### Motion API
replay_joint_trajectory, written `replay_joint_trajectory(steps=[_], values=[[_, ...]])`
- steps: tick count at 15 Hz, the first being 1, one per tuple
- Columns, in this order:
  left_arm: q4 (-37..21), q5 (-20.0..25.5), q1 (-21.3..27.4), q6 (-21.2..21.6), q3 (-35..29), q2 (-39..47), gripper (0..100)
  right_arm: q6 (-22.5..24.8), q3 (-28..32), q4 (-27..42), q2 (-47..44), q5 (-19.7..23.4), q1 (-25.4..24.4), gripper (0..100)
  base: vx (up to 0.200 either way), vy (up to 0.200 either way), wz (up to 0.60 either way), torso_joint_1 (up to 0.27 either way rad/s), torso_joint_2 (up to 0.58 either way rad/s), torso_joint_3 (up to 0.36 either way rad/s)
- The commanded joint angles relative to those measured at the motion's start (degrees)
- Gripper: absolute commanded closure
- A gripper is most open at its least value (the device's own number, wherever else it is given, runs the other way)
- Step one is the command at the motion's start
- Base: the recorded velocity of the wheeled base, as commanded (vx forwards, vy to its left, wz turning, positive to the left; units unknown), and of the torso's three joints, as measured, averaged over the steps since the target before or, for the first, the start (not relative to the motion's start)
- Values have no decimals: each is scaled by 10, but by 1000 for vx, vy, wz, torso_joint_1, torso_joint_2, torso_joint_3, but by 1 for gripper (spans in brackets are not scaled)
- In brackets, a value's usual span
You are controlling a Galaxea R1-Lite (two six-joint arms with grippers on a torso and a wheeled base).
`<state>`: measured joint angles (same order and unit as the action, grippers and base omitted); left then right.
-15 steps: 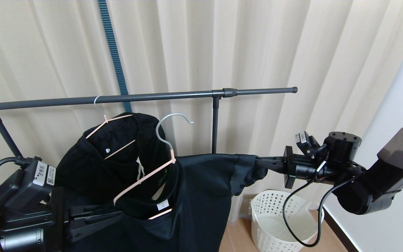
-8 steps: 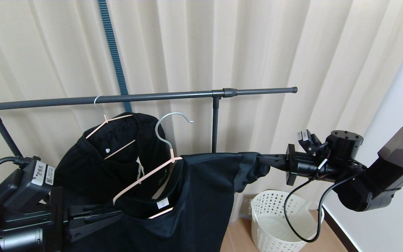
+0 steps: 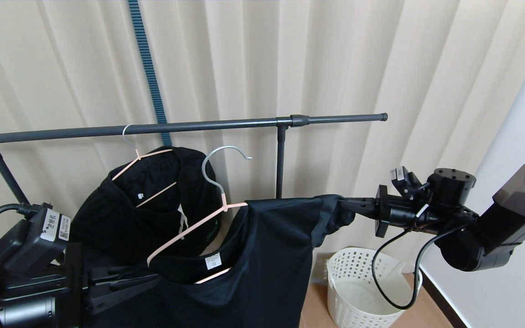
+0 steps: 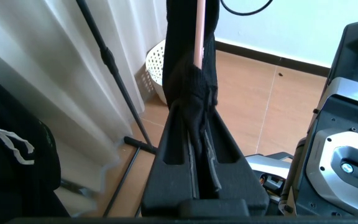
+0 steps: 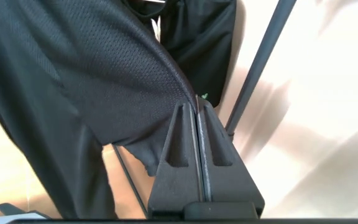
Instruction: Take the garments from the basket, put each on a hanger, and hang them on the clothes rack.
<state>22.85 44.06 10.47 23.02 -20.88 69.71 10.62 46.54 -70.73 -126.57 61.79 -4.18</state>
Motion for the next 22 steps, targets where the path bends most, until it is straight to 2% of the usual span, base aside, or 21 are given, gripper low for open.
replay_joint_trajectory(steps=[1,6,9,13,16,21,22], values=[[0,0,-1,0,0,0,100,0,7,0,-6,0,5,100,0,0,0,0,0,0],[0,0,-3,0,0,-4,100,-2,27,2,-17,0,25,100,0,0,0,0,0,0],[0,0,-3,0,1,-4,100,-35,35,-2,-23,-2,35,100,0,0,0,0,0,0],[0,0,-5,-1,0,-4,100,-38,50,0,-36,-2,44,100,0,0,0,0,0,0],[0,0,-8,-1,0,-4,100,-62,55,0,-36,-3,49,100,0,0,0,0,0,0],[0,0,-12,-2,0,-1,100,-77,50,1,-31,-7,49,100,0,0,0,0,0,0],[0,1,-12,-9,-1,0,100,-77,45,0,-30,-11,48,0,0,0,0,0,0,0]])
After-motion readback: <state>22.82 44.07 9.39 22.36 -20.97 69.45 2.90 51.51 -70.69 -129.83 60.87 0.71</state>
